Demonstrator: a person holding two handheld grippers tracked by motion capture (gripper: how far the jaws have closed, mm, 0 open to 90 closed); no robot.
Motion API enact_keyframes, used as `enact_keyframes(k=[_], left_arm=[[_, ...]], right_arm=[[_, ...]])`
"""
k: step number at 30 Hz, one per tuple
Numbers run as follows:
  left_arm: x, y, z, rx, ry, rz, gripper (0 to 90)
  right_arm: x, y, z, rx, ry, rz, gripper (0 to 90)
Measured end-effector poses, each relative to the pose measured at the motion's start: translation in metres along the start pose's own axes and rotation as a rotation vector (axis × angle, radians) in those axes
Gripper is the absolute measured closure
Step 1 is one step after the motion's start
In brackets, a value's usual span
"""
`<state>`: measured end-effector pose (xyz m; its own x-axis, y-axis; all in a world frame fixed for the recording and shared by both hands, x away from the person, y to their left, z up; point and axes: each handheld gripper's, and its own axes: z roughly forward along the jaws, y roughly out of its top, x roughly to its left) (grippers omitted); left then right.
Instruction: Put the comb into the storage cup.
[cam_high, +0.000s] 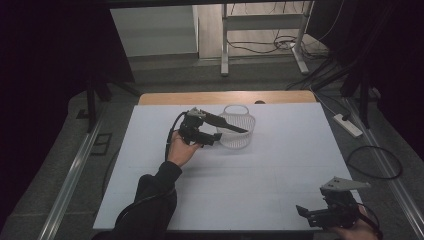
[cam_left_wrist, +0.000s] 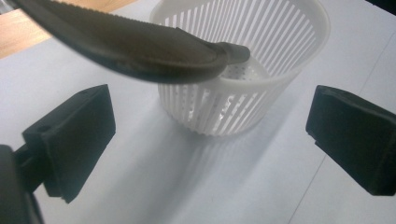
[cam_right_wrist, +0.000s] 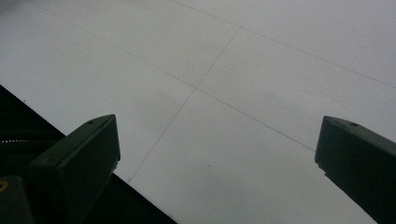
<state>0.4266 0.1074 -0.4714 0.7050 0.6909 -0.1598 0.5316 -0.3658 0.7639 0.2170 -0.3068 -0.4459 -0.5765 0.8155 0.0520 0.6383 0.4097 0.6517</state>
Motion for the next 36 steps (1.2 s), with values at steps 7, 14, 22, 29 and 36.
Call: enact_keyframes(k=[7,14,22,29,36], left_arm=[[0.000,-0.004,-0.005,0.024,0.005,0.025,0.8],[-0.003,-0.008,-0.012,0.042,0.014,0.045,0.3],[-0.006,-0.012,-0.017,0.057,0.009,0.056,0.0],[-0.008,-0.017,-0.022,0.069,0.008,0.062,0.0],[-0.009,-0.024,-0.030,0.075,0.024,0.074,0.0]], right_arm=[[0.000,0.000,0.000,-0.003,0.000,-0.004,0.6],[0.001,0.000,0.000,-0.004,-0.004,-0.004,0.6],[0.001,0.000,-0.001,-0.009,-0.005,-0.003,0.4],[0.001,0.000,-0.001,-0.012,-0.005,-0.005,0.3],[0.001,0.000,-0.001,-0.014,-0.005,-0.008,0.1]])
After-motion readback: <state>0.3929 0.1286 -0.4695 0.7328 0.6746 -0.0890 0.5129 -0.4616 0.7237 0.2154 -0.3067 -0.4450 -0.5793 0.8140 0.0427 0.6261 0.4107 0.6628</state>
